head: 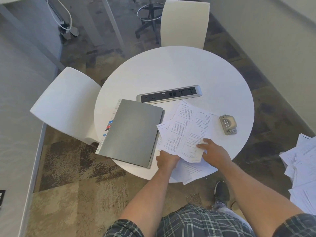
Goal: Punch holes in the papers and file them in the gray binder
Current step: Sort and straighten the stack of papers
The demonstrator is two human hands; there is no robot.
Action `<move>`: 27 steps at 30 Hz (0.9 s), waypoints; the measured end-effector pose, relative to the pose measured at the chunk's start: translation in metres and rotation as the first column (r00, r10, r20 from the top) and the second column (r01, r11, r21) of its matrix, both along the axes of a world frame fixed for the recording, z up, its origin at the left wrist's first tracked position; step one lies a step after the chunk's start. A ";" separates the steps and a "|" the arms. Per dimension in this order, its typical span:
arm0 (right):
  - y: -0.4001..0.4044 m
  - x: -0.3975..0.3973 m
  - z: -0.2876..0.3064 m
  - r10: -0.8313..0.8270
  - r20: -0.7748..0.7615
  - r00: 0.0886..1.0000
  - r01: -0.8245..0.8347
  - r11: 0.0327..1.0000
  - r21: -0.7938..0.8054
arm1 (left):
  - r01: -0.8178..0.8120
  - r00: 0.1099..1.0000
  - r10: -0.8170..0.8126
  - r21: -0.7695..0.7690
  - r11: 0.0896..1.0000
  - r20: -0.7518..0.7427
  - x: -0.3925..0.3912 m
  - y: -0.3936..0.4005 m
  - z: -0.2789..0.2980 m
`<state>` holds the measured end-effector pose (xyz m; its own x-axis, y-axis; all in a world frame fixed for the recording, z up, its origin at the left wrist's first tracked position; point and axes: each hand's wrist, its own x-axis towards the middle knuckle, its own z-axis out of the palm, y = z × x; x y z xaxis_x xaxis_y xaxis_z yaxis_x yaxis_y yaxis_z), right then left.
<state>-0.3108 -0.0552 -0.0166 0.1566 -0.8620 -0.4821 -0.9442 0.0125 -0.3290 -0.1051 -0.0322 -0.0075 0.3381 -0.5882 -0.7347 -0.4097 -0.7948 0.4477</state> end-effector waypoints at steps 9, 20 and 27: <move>-0.010 0.006 0.014 0.127 -0.098 0.987 -0.127 0.992 0.004 | -0.070 0.997 0.071 0.038 0.997 -0.020 -0.004 -0.004 -0.004; -0.012 0.003 0.017 0.206 -0.161 0.965 -0.212 0.977 -0.021 | 0.136 0.991 -0.136 0.004 0.991 -0.010 -0.012 0.007 0.008; -0.006 -0.002 0.016 0.318 -0.188 0.929 -0.322 0.947 0.010 | 0.335 0.939 -0.343 0.165 0.928 0.021 0.006 0.041 0.005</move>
<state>-0.3132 -0.0608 -0.0003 0.3357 -0.7910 -0.5114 -0.9410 -0.3056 -0.1451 -0.0995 0.0087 -0.0026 0.1764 -0.5529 -0.8144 -0.6854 -0.6628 0.3015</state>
